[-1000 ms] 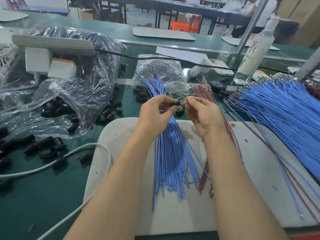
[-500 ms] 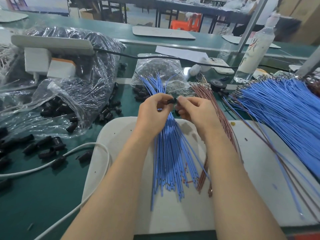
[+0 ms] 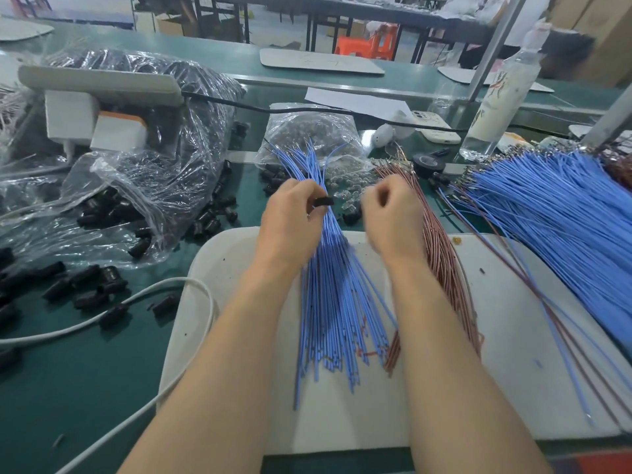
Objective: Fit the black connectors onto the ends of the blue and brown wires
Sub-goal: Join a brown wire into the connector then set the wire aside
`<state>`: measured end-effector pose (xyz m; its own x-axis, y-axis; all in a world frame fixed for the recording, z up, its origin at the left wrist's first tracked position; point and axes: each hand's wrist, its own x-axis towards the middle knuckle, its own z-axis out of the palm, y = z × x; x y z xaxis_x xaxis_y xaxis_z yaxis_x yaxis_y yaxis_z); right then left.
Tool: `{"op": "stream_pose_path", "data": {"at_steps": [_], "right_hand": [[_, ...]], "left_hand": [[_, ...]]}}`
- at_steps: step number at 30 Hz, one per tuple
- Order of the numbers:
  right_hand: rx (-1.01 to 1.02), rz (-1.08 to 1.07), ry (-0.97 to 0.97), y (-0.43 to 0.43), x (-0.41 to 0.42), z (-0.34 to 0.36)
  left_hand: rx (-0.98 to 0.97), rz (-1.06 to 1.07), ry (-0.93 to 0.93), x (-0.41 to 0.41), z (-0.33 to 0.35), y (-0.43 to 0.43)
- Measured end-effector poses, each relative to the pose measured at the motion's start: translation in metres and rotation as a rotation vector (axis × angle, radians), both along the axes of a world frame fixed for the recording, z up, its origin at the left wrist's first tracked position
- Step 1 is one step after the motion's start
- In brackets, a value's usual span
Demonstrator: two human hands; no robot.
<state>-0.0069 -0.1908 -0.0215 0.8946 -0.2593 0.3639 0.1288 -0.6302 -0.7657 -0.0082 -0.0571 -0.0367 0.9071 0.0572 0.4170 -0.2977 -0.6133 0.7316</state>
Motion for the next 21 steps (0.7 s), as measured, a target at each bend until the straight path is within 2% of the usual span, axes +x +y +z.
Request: {"op": "stream_pose_path", "data": {"at_steps": [2,4,9,13,17,21], "right_hand": [[0.21,-0.131,0.003,-0.02,0.004,0.003],[0.255,-0.197,0.006,-0.028,0.006,0.001],[0.024,-0.076,0.164,-0.015,0.008,-0.007],[-0.145,0.074,0.291,-0.013,0.001,0.0],[-0.358,0.218,0.515,0.001,-0.008,0.006],[-0.441,0.206,0.505,0.01,-0.009,0.006]], "left_hand": [[-0.079,0.071,0.0,0.001,0.0,0.009],[-0.214,0.11,0.016,0.0,0.001,0.011],[-0.439,0.07,0.064,0.001,0.002,0.007],[-0.472,0.05,0.062,0.003,0.001,0.006],[-0.53,0.035,0.082,0.004,0.001,0.003],[-0.65,0.054,0.161,0.005,0.001,0.004]]}}
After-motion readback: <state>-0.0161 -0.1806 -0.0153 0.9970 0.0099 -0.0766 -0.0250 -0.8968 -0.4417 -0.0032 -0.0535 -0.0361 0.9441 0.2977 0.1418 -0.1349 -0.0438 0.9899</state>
